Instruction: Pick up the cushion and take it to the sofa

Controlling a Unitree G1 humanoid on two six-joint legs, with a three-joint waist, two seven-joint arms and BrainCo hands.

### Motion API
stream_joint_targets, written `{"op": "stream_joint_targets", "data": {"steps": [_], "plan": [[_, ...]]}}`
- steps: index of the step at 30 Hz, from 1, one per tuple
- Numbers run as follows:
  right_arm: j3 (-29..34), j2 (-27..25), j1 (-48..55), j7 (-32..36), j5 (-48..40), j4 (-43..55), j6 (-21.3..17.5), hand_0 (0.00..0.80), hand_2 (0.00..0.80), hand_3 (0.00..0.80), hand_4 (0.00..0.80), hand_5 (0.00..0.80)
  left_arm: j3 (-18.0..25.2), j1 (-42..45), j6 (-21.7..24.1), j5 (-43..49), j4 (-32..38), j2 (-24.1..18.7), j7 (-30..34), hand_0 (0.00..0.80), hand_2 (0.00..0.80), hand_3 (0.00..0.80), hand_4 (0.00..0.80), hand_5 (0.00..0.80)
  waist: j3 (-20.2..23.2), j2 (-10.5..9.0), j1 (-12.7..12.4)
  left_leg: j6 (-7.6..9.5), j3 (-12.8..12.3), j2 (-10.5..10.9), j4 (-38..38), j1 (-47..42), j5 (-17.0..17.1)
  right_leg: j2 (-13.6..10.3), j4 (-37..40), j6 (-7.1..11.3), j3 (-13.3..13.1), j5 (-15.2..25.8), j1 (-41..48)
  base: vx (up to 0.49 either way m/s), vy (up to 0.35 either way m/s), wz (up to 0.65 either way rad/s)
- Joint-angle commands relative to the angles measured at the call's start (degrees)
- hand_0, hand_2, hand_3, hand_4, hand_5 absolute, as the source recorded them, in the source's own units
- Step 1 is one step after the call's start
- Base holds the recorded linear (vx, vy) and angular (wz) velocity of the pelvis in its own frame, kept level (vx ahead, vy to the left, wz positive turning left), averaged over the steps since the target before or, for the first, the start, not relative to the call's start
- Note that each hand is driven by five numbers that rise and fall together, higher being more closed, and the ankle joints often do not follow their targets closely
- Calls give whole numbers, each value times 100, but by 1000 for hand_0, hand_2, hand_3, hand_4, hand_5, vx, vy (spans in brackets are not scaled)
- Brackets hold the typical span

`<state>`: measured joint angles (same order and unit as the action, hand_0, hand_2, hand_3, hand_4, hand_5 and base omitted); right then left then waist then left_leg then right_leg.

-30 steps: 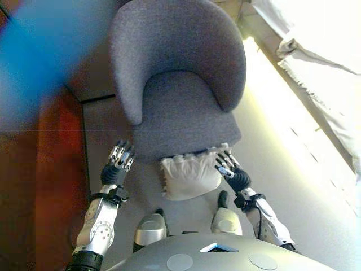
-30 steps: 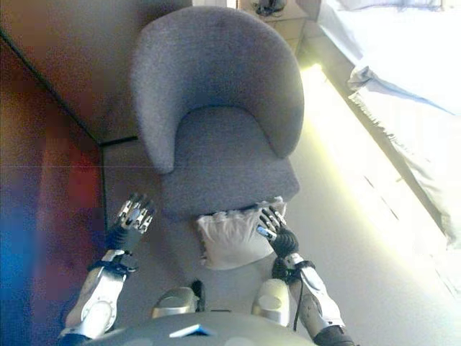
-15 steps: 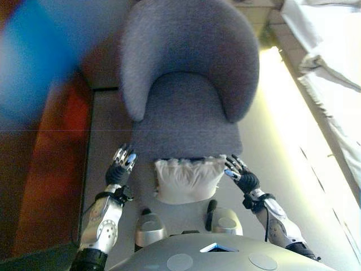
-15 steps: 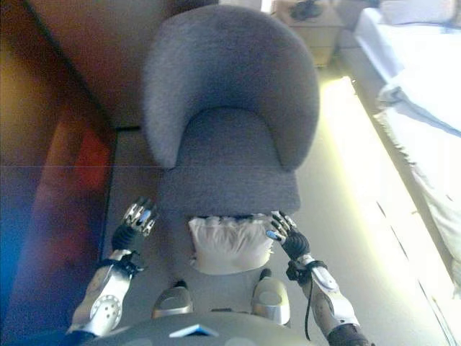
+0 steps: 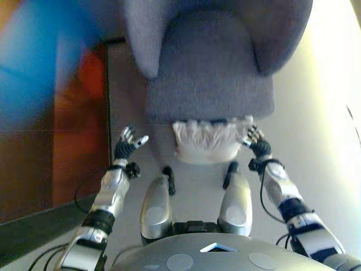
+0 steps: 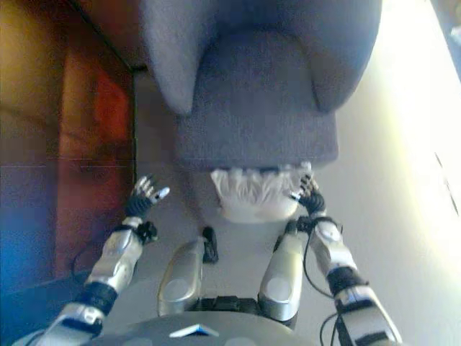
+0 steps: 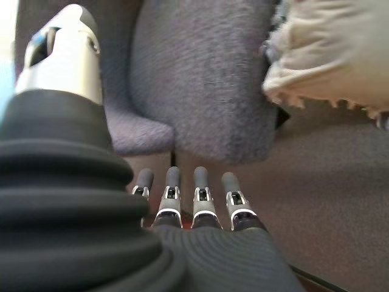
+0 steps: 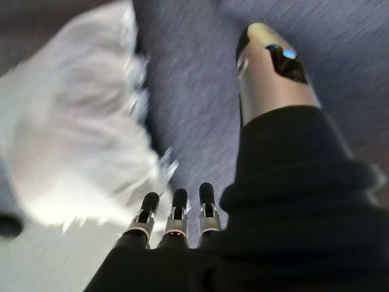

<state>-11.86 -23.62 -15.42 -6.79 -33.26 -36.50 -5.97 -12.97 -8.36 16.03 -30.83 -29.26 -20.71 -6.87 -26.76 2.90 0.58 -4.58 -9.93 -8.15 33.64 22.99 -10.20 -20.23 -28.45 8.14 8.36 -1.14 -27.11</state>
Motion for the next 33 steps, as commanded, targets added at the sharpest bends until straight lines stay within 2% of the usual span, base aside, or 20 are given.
{"op": "stream_joint_targets", "data": {"steps": [1, 6, 8, 9, 13, 17, 18, 23, 33], "plan": [[89, -198, -404, -200, -26, 118, -240, 0, 0, 0, 0, 0, -177, -144, 452, -209, 53, -232, -136, 0, 0, 0, 0, 0, -43, -69, -56, -73, 226, -145, -84, 563, 104, -196, -209, 148, -182, 101, -470, -226, 49, -20], [122, -436, -1137, -675, -159, -155, -331, 0, 0, 0, 0, 0, -329, -799, 486, -396, -142, -243, -48, 0, 0, 0, 0, 0, -303, 11, -15, -24, 377, -123, 424, 1483, 29, -92, -793, 79, -407, -25, -1348, -197, 26, -3], [185, -484, -1267, -813, -212, -242, -404, 0, 0, 0, 0, 0, -343, -934, 502, -512, -192, -229, -85, 0, 0, 0, 0, 0, -303, 36, -5, 14, 432, -112, 580, 1771, -4, -39, -985, 54, -471, -79, -1630, -73, 13, -1], [212, -491, -1326, -930, -178, -298, -428, 0, 0, 0, 0, 0, -331, -992, 561, -637, -296, -184, -57, 0, 0, 0, 0, 0, -303, 67, -9, -4, 493, -122, 797, 1919, -202, 8, -1223, 93, -533, -273, -1777, -12, 14, -5], [310, -692, -1558, -998, -135, -476, -437, 0, 0, 0, 0, 0, -297, -1243, 662, -771, -433, -113, -17, 0, 0, 0, 0, 0, -303, 128, -9, 67, 578, -136, 1204, 2609, -270, 72, -1646, 73, -611, -394, -2434, -86, -13, -15], [333, -905, -1921, -678, -331, -802, -327, 0, 0, 0, 0, 0, -348, -1544, 646, -842, -560, -87, 6, 0, 0, 0, 0, 0, -303, 170, -13, 98, 633, -174, 1522, 3140, -280, 104, -1987, 71, -692, -446, -2955, -76, -45, -4], [295, -1035, -2281, -281, -485, -1173, -286, 0, 0, 0, 0, 0, -364, -1818, 571, -1039, -711, -101, 156, 0, 0, 0, 0, 0, -303, 187, -22, 108, 653, -188, 1709, 3445, -280, 108, -2144, 68, -729, -452, -3235, -69, -57, 9], [58, -1261, -3176, 318, -659, -1910, -163, 0, 0, 0, 0, 0, -451, -2401, 355, -1279, -1040, -238, 346, 0, 0, 0, 0, 0, -303, 214, -61, 131, 714, -170, 2241, 4118, -354, 152, -2606, 23, -806, -507, -3853, -62, -58, -1], [-393, -1471, -4244, 560, -591, -2443, 102, 0, 0, 0, 0, 0, -658, -3438, -230, -1723, -1283, -688, 748, 0, 0, 0, 0, 0, -303, 171, -45, 152, 793, -277, 3011, 4998, -547, 97, -3243, -30, -923, -673, -4690, 4, -51, 0]]}}
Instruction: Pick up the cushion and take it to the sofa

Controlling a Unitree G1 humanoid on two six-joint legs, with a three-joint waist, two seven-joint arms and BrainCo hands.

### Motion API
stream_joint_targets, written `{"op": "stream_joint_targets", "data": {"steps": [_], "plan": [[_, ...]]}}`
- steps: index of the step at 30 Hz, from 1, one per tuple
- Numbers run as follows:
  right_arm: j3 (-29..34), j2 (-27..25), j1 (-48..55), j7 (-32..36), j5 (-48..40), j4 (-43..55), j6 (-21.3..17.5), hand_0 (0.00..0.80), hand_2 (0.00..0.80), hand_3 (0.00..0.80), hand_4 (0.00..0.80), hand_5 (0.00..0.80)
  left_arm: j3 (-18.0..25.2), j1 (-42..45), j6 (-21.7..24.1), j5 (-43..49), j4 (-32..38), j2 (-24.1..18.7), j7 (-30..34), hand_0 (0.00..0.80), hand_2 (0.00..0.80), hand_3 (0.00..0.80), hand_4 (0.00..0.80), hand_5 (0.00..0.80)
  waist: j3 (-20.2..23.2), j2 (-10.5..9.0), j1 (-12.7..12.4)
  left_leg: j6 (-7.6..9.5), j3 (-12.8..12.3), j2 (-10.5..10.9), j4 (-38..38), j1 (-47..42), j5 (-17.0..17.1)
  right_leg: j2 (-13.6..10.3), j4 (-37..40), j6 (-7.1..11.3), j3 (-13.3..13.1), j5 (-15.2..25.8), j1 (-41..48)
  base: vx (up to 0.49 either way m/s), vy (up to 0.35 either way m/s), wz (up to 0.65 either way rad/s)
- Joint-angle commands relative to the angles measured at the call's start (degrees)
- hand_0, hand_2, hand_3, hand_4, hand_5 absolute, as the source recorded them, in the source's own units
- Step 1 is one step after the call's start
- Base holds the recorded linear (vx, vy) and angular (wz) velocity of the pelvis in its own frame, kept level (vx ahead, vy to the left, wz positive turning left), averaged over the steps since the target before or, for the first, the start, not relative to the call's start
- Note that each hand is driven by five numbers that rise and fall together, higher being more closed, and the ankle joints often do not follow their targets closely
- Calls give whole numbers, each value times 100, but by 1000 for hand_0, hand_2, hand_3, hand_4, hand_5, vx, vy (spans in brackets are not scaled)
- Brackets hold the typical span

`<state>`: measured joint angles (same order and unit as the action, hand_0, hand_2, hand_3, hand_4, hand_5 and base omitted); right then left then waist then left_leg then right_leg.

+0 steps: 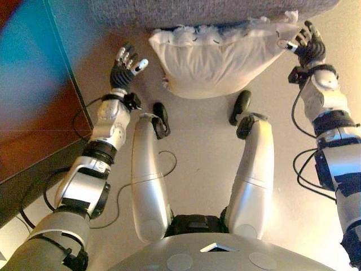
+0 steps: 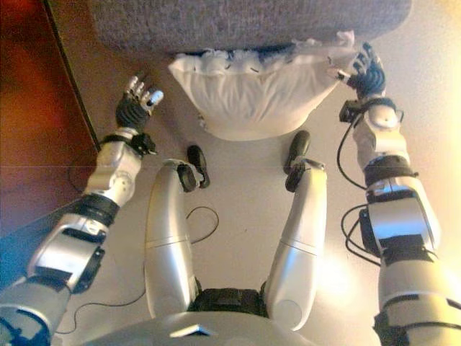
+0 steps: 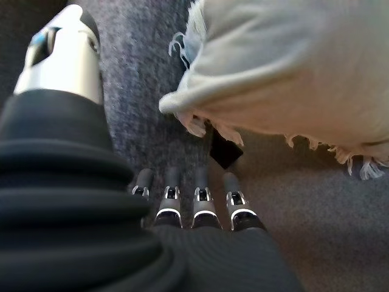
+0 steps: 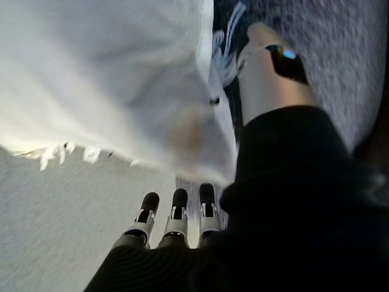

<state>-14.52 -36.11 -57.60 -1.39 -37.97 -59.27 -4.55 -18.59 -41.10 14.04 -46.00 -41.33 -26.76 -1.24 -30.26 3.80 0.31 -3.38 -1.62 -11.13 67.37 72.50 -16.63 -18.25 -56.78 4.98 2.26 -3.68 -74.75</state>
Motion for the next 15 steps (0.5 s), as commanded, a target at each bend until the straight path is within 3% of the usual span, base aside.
{"op": "stream_joint_targets", "data": {"steps": [1, 8, 15], "plan": [[-164, -236, -107, 22, -147, -229, -28, 0, 0, 0, 0, 0, -147, -270, -78, -213, -111, -123, 214, 0, 0, 0, 0, 0, 47, 77, -14, 29, -29, 13, -333, 108, 95, -106, -432, 288, -320, -419, 16, 19, -51, 1], [-442, -340, -697, 413, -276, -541, 201, 0, 0, 0, 0, 0, -523, -1030, -532, -337, -374, -303, 346, 0, 0, 0, 0, 0, 47, 30, 27, -8, 35, -8, -264, 510, 173, -87, -550, 296, -342, -423, -360, 24, -47, 0], [-814, -352, -1103, 959, -161, -546, 413, 0, 0, 0, 0, 0, -744, -1414, -1006, -555, -536, -393, 1046, 0, 0, 0, 0, 0, 47, -15, 24, -46, 65, 30, -356, 685, 222, -93, -452, 310, -290, -371, -525, 4, -25, -1]]}}
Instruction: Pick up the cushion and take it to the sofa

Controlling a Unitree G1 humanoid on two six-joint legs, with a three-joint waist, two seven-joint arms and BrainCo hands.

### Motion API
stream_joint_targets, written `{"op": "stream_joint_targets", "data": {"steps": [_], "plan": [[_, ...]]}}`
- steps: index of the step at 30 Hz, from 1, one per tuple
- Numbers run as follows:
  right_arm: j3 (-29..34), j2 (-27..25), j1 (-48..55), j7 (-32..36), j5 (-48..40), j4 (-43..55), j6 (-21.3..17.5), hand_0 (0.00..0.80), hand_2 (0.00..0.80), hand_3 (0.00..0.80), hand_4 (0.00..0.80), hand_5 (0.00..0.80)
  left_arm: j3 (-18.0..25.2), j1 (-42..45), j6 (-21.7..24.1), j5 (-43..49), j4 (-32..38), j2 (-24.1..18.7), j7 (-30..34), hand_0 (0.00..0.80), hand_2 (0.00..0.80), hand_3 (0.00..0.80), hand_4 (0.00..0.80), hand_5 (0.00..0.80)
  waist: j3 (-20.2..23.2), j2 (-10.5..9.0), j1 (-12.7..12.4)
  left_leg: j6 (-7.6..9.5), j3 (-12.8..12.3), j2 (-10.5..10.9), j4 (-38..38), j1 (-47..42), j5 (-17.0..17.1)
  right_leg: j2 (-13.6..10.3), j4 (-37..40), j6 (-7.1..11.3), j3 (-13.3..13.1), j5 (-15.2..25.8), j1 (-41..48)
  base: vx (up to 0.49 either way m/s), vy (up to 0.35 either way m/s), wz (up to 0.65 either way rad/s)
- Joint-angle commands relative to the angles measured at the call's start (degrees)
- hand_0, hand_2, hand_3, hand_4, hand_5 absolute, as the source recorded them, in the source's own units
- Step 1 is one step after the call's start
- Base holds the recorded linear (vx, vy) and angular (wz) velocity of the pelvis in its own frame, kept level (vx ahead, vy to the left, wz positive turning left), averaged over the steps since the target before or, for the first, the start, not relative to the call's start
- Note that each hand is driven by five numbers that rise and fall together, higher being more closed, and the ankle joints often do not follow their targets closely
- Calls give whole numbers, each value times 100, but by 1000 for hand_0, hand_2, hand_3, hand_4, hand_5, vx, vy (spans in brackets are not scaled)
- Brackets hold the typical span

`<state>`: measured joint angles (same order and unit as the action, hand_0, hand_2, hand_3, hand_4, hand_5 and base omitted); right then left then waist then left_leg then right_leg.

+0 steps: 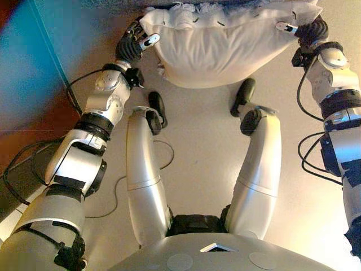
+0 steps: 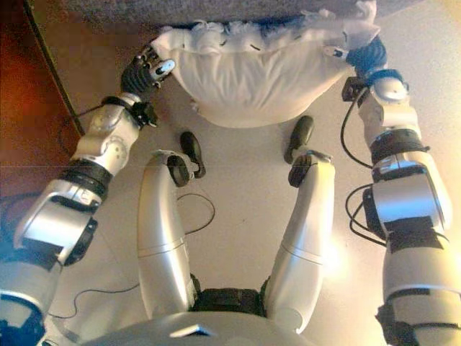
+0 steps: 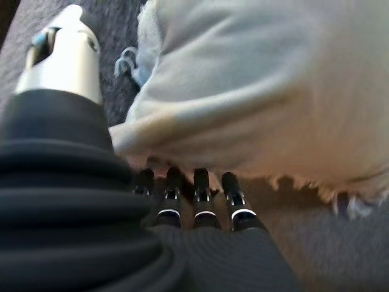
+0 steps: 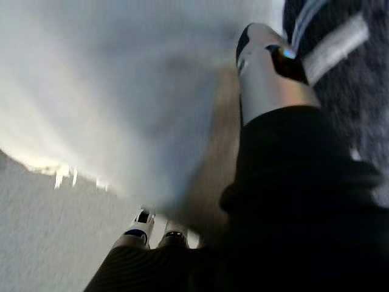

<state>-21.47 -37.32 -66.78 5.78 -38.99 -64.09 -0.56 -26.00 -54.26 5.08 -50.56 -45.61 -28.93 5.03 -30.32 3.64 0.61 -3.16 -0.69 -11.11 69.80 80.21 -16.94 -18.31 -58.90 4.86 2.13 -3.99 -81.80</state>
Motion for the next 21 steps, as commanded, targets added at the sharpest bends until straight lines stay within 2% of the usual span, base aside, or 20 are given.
{"op": "stream_joint_targets", "data": {"steps": [1, 6, 12, 13, 14, 15, 21], "plan": [[-168, -231, -214, 309, -24, -53, 57, 0, 0, 0, 0, 0, -43, -129, -182, -76, -126, -175, 503, 0, 0, 0, 0, 0, 52, -3, -1, -71, -29, 31, -626, -78, 264, -82, -209, 325, -269, -320, 172, 0, 0, 0], [-409, -232, -360, 534, 97, -108, 131, 0, 0, 0, 0, 0, -268, -324, -524, -54, -308, -168, 818, 0, 0, 0, 0, 0, 52, -8, 26, -75, -45, 25, -703, -31, 314, -75, -109, 336, -271, -227, 118, 0, 0, 0], [-635, -137, -627, 712, 86, -24, 90, 0, 0, 0, 0, 0, -457, -612, -605, -139, -412, -178, 816, 0, 0, 0, 0, 0, 52, -3, 54, -81, -46, 38, -643, 84, 299, -55, -90, 350, -309, -175, 3, 0, 0, 0], [-687, -118, -677, 766, 118, 26, 77, 0, 0, 0, 0, 0, -482, -655, -591, -150, -402, -177, 850, 445, 445, 445, 445, 445, 52, 3, 52, -82, -50, 48, -646, 106, 295, -56, -76, 353, -314, -165, -20, 0, 0, 0], [-731, -109, -722, 775, 144, 68, 70, 518, 518, 518, 518, 518, -503, -695, -557, -157, -400, -169, 882, 800, 800, 800, 800, 800, 52, 5, 55, -84, -56, 57, -658, 117, 292, -54, -59, 353, -315, -158, -34, 0, 0, 0], [-774, -103, -760, 762, 163, 108, 65, 800, 800, 800, 800, 800, -519, -728, -520, -161, -391, -160, 918, 800, 800, 800, 800, 800, 52, 5, 56, -87, -61, 63, -675, 120, 292, -53, -39, 352, -312, -152, -38, 0, 0, 0], [-895, -19, -760, 704, 416, 201, 194, 800, 800, 800, 800, 800, -587, -726, -292, -83, -251, -36, 853, 800, 800, 800, 800, 800, 52, 16, 54, -108, -103, 87, -869, -3, 317, -25, 149, 359, -288, -89, 80, 0, 0, 0]]}}
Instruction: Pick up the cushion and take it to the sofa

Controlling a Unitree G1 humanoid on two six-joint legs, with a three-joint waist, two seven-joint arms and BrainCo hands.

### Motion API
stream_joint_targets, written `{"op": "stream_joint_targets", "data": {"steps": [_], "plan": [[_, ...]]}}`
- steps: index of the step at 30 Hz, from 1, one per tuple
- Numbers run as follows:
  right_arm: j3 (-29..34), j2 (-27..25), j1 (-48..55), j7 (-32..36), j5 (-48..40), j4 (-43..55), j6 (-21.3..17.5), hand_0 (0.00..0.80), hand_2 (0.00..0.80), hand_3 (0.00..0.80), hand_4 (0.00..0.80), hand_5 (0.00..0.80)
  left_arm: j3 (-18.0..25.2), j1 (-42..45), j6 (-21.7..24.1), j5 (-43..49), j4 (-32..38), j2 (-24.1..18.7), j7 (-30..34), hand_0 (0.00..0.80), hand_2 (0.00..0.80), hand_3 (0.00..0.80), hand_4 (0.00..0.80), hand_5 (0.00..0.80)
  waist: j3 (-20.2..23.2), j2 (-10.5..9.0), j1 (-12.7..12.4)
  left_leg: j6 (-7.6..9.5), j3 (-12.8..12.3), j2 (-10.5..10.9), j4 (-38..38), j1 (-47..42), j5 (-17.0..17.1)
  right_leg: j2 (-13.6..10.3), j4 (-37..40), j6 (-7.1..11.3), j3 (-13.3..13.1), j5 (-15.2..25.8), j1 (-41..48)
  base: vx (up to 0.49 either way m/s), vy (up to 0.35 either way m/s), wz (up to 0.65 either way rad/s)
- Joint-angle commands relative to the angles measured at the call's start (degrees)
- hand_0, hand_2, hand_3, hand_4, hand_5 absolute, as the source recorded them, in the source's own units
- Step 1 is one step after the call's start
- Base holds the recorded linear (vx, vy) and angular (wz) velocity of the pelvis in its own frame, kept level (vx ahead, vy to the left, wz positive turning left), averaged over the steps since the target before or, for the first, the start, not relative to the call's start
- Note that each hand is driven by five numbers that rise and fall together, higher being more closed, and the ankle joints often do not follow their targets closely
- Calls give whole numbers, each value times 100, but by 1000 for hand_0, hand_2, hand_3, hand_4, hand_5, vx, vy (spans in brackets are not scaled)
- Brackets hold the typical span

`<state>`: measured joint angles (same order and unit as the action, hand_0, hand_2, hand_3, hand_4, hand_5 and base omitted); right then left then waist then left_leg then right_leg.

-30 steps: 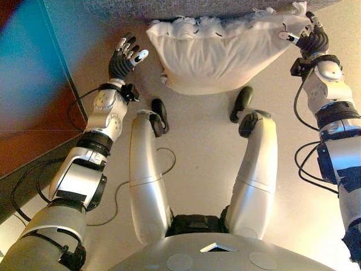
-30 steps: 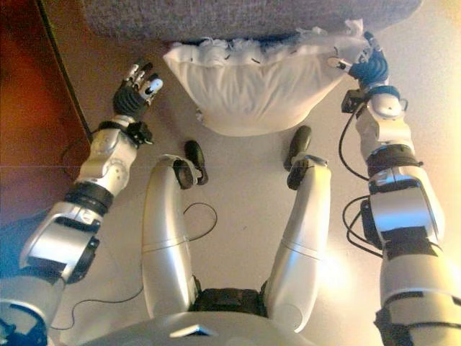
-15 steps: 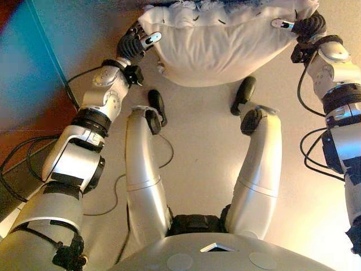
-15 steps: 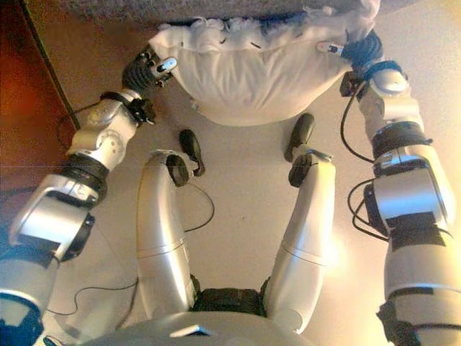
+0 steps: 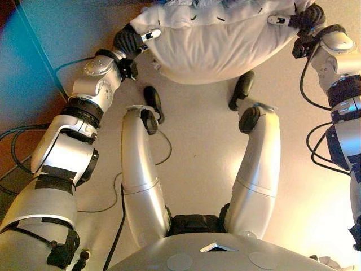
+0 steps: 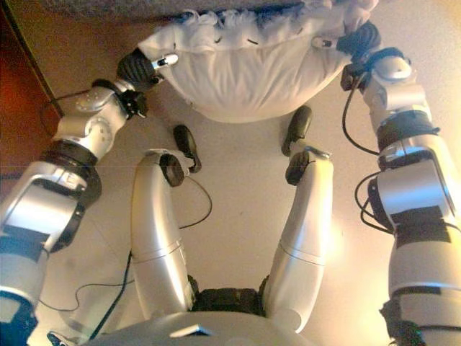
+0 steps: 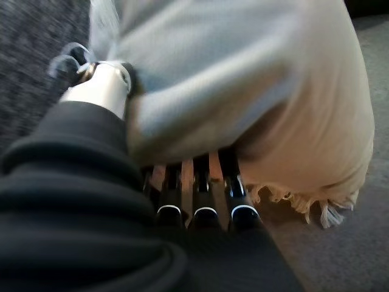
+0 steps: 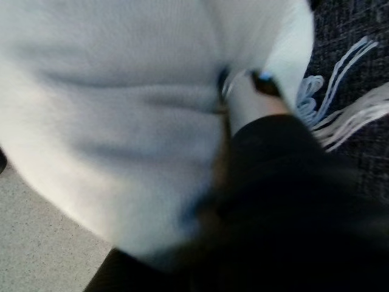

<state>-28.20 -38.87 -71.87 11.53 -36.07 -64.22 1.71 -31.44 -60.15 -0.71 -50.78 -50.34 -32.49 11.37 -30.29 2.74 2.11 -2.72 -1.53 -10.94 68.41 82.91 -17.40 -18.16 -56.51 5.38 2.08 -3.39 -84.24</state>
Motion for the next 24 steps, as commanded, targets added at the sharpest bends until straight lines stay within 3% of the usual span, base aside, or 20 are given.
{"op": "stream_joint_targets", "data": {"steps": [1, 5, 9, 16, 19, 22, 23, 24], "plan": [[-225, 157, -228, 43, 232, 184, -2, 800, 800, 800, 800, 800, -38, -126, 318, -30, 223, 342, 211, 800, 800, 800, 800, 800, 50, 102, -96, -155, -21, 69, -746, -296, 368, -33, -63, 313, -278, -135, 354, 19, 14, -4], [-212, 230, -32, -250, 588, 99, 23, 800, 800, 800, 800, 800, -21, -13, 481, 83, 283, 411, 150, 800, 800, 800, 800, 800, 50, 92, -93, -182, -26, 11, -882, -499, 425, 6, 101, 334, -267, -53, 577, 4, 4, -1], [-24, 333, 323, -681, 485, 210, -251, 800, 800, 800, 800, 800, 59, 219, 707, 221, 414, 490, 4, 800, 800, 800, 800, 800, 50, 67, -78, -256, -50, -74, -1055, -870, 499, 97, 283, 375, -263, 37, 998, 0, 0, 0], [801, 626, 1936, -1599, -216, 2242, -913, 800, 800, 800, 800, 800, 622, 1434, 1302, 663, 1463, 790, -430, 800, 800, 800, 800, 800, 50, -143, -30, -427, 117, -134, -1921, -2244, 717, 248, 1157, 468, -173, 181, 2340, 20, 2, -3], [1299, 1099, 2898, -1740, -56, 3129, -1280, 800, 800, 800, 800, 800, 984, 1999, 1450, 793, 2084, 974, -643, 800, 800, 800, 800, 800, 50, -269, 10, -427, 119, -25, -2728, -3224, 883, 336, 2056, 536, -110, 283, 3302, 87, -1, -4], [1465, 1381, 3481, -1873, 308, 3720, -1331, 800, 800, 800, 800, 800, 1220, 2432, 1488, 865, 2502, 1042, -688, 800, 800, 800, 800, 800, 106, -380, -15, -383, 123, 156, -3176, -3981, 932, 355, 2703, 572, -3, 402, 4059, 156, -19, -1], [1521, 1453, 3779, -1891, 415, 3962, -1280, 800, 800, 800, 800, 800, 1342, 2717, 1428, 939, 2676, 1072, -659, 800, 800, 800, 800, 800, 250, -445, -32, -330, 132, 289, -3374, -4221, 1096, 302, 3032, 543, 32, 594, 4322, 218, 5, -10], [1573, 1475, 4018, -1863, 444, 4187, -1156, 800, 800, 800, 800, 800, 1407, 3028, 1373, 974, 2863, 1107, -687, 800, 800, 800, 800, 800, 403, -493, -76, -309, 218, 421, -3457, -4501, 1047, 299, 3301, 551, 20, 630, 4619, 380, 49, -7]]}}
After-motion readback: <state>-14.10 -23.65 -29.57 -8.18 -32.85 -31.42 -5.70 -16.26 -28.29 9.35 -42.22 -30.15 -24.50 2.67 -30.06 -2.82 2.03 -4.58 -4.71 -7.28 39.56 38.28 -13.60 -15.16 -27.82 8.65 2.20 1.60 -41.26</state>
